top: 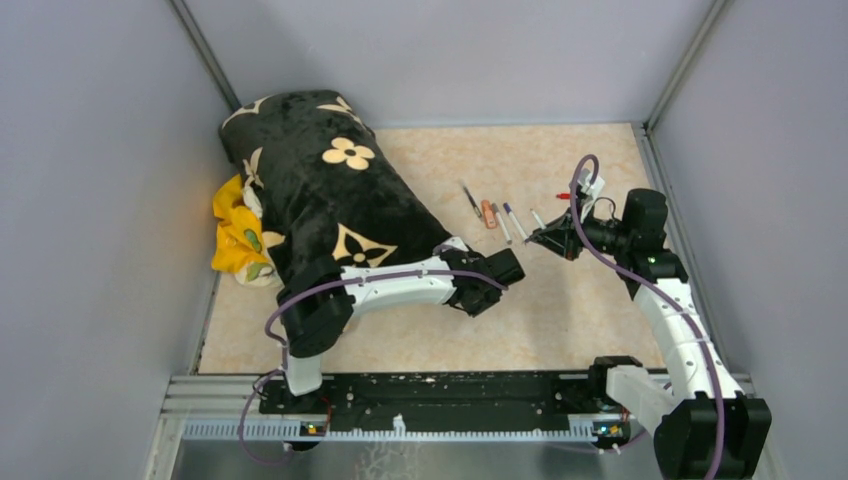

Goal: Insert the pens into the pen caps
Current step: Insert the pen cap onto the pen.

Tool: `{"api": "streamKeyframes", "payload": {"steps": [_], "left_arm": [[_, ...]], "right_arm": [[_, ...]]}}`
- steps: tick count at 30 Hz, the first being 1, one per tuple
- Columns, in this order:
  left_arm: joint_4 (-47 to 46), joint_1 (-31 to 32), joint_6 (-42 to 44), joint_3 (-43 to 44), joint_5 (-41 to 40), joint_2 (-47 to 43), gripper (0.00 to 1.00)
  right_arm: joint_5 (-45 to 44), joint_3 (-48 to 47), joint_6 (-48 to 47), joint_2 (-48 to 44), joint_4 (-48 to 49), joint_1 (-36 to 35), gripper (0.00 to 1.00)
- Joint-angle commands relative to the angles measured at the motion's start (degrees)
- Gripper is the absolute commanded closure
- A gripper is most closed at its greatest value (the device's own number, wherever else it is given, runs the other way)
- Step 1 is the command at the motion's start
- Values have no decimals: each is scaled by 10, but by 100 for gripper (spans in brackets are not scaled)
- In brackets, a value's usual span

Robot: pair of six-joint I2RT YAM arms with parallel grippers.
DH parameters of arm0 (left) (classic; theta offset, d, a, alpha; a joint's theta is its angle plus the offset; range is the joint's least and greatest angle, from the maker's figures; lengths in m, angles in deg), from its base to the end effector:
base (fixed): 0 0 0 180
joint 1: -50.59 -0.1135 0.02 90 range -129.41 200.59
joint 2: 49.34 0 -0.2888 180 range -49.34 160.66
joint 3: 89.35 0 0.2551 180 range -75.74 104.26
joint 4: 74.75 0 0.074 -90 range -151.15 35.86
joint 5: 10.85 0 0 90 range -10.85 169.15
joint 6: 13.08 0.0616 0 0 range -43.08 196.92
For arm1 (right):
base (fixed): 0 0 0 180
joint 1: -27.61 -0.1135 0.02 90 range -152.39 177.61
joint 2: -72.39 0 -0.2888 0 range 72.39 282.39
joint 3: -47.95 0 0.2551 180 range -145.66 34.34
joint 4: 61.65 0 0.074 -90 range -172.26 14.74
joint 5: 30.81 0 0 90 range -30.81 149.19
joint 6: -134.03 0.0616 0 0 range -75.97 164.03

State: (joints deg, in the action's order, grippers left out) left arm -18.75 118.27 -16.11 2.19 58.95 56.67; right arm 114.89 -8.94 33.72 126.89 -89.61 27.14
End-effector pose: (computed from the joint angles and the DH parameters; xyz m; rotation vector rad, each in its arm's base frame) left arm 0.1681 -0.3534 0.2031 -0.6768 2.6301 -0.3796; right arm 0.2048 0.0526 0.3123 -0.7684 1.7419 0.8533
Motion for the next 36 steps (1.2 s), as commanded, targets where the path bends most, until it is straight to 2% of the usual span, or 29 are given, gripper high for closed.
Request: {"api": "streamKeyframes", "payload": {"steps": [1, 4, 12, 19, 36], "left_arm": [[118, -11, -90, 37, -75, 38, 67], [110, -20, -81, 32, -61, 43, 61], [103, -41, -66, 31, -51, 52, 59], [104, -66, -33, 58, -37, 79, 59], [138, -69, -10, 108, 8, 140, 58]], "right_arm": [[5, -25, 0, 5, 10, 3, 100], [5, -25, 1, 10, 10, 3, 100], [18, -26, 6, 24, 13, 3, 100], [21, -27, 6, 27, 13, 3, 100], [23, -32, 10, 35, 10, 3, 100]]}}
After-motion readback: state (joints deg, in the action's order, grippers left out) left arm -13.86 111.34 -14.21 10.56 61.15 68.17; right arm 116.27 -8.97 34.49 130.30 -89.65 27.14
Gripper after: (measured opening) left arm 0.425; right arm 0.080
